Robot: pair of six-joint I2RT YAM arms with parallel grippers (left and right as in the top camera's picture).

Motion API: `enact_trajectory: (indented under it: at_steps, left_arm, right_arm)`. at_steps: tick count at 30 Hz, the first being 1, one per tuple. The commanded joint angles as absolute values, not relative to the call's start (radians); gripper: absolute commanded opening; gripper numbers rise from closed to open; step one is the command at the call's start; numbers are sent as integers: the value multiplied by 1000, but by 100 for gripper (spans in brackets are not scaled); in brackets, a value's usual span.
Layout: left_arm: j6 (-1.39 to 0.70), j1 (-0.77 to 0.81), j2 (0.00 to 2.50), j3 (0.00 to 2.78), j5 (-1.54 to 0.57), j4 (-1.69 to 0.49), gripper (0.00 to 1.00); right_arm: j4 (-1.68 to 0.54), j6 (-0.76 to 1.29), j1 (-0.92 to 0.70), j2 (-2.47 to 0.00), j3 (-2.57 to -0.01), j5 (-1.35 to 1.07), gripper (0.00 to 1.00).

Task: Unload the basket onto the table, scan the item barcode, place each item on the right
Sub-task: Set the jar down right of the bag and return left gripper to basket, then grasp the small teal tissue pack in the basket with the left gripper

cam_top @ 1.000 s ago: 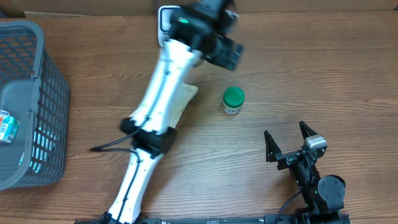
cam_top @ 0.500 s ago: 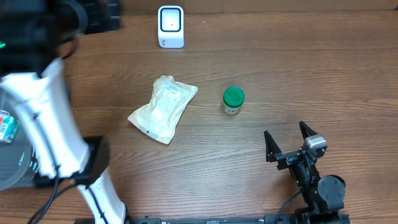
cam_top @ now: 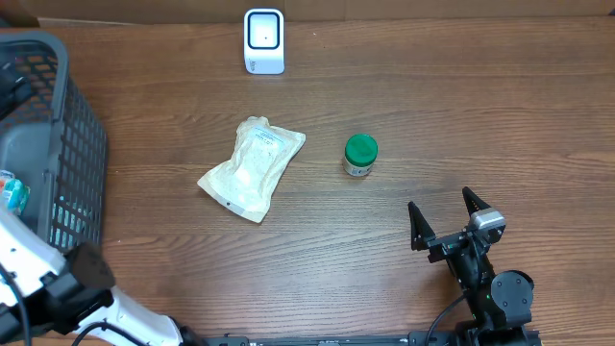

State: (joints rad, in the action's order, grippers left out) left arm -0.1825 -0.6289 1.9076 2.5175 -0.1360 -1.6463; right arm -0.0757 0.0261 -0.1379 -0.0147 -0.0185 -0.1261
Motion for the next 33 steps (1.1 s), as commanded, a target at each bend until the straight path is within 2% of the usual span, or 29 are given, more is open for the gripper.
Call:
enact_trajectory:
  at_steps: [1,5,13,33]
  left_arm:
    - [-207,-700,1897,2393,13,-1560,100]
    - [-195,-718,1897,2223,107,-1419,99]
    - [-83,-719,1897,1923,109,-1176,98]
    - [344,-733,1904,1595,116,-825,100]
  right_arm:
    - [-72,25,-134,-3,-8,-125,100]
    - [-72,25,-134,-3,-8,-125,100]
    - [-72,25,-134,-3,-8,-125,100]
    - [-72,25,-134,-3,-8,-125,100]
